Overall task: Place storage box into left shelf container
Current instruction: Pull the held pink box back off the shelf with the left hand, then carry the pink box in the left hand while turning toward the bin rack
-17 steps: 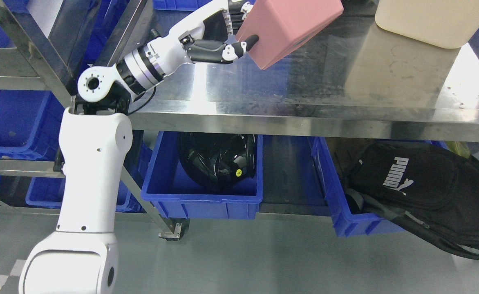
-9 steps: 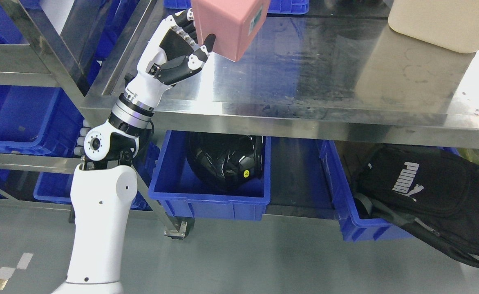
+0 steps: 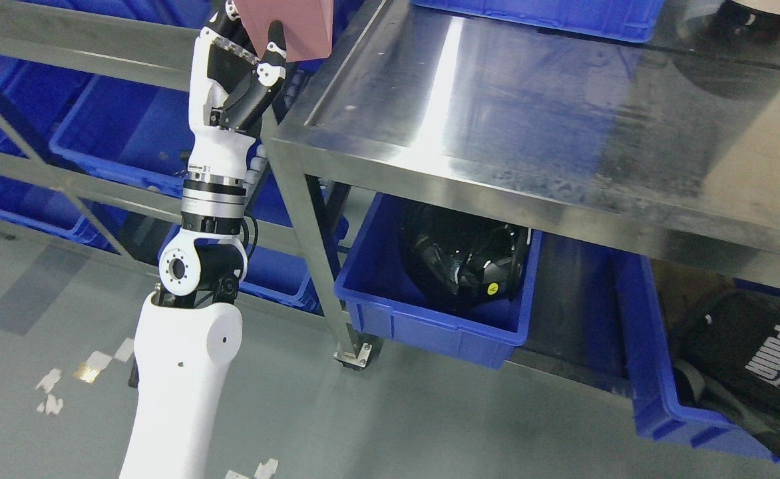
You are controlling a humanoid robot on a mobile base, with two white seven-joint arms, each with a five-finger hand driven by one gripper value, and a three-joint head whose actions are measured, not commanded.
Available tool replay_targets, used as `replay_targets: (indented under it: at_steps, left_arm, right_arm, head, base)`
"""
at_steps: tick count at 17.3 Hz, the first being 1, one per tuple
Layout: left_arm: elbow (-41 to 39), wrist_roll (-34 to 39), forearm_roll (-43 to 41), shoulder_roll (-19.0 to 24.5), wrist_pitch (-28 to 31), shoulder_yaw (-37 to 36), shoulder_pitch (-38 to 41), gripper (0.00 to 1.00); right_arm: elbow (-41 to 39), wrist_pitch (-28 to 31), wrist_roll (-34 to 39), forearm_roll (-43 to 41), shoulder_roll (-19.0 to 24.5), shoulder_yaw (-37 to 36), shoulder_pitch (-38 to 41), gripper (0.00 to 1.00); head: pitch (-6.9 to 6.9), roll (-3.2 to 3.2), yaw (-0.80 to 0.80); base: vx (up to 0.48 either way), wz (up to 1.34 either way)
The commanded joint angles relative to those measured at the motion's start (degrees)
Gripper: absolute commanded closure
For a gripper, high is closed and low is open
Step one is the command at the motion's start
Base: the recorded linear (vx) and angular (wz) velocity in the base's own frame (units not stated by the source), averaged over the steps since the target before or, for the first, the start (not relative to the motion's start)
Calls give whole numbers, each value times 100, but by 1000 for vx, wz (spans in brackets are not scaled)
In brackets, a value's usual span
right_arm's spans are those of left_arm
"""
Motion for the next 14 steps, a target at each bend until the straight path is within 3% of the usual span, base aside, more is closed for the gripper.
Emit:
replay_targets:
  at_steps: [1, 8, 14]
  left_arm:
    - [-451, 131, 28, 95, -204, -744, 281, 100]
    - [-556, 166, -7, 95, -548, -648, 1265, 100]
    - [-696, 96, -16, 95, -618, -208, 1933, 100]
  right_arm:
    - [-100, -1, 1, 9, -100, -26, 54, 0]
    - [-100, -1, 1, 9, -100, -26, 54, 0]
    - [-100, -1, 1, 9, -100, -26, 54, 0]
  head:
    - [0, 0, 0]
    - [1, 0, 0]
    - [3, 0, 0]
  base:
    - [-25, 593]
    - [-26, 526]
    - [179, 1424]
